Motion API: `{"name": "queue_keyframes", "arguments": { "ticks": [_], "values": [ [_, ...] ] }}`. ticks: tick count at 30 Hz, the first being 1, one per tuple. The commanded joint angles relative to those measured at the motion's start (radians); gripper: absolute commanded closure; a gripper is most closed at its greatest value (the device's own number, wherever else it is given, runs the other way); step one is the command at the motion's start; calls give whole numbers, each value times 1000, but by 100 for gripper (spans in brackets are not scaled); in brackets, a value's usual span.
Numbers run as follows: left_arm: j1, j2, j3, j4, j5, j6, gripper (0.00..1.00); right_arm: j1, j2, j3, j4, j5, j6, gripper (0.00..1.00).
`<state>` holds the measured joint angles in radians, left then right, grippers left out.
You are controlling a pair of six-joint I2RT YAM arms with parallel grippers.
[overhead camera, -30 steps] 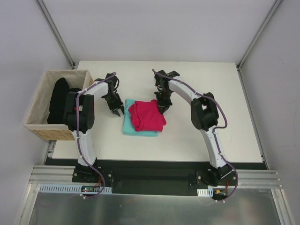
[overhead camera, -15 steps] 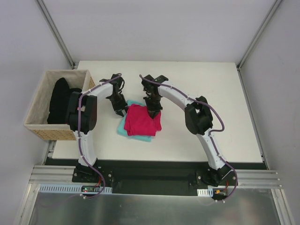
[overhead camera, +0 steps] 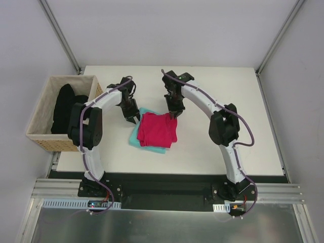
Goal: Fold and stack the t-shirts
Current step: Put the neatly folded tshirt into the corner of the board with both arms
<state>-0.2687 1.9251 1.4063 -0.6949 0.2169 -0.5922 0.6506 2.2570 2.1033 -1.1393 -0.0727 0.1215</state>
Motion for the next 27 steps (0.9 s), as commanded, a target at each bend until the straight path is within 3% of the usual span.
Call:
{"name": "queue_keyframes", "arguments": {
  "ticks": [1, 4, 9, 15, 20, 22, 23, 27],
  "values": [
    [-3, -75, -6, -38, -24, -6, 71, -19, -132, 15, -82, 129, -25, 75],
    [-3, -97, -20, -41, -16, -15, 71, -35, -184, 11, -102, 214, -36, 75],
    [-6, -109, -49, -40, -14, -35, 70, -49, -206, 26, -97, 173, -40, 75],
    [-4, -181, -86, -41, -50, -41, 71, -31, -171, 31, -66, 85, -16, 95],
    [-4, -308, -90, -41, -57, -57, 72, -9, -165, -5, -43, 82, -25, 99],
    [-4, -359, -89, -41, -56, -57, 81, -6, -168, -17, -24, 52, -26, 99],
    [-4, -373, -87, -41, -56, -54, 100, -3, -166, -26, -17, 47, -25, 99],
    [-4, -417, -99, -46, -30, -46, 100, 1, -154, -22, 12, 16, -19, 99]
  ]
}}
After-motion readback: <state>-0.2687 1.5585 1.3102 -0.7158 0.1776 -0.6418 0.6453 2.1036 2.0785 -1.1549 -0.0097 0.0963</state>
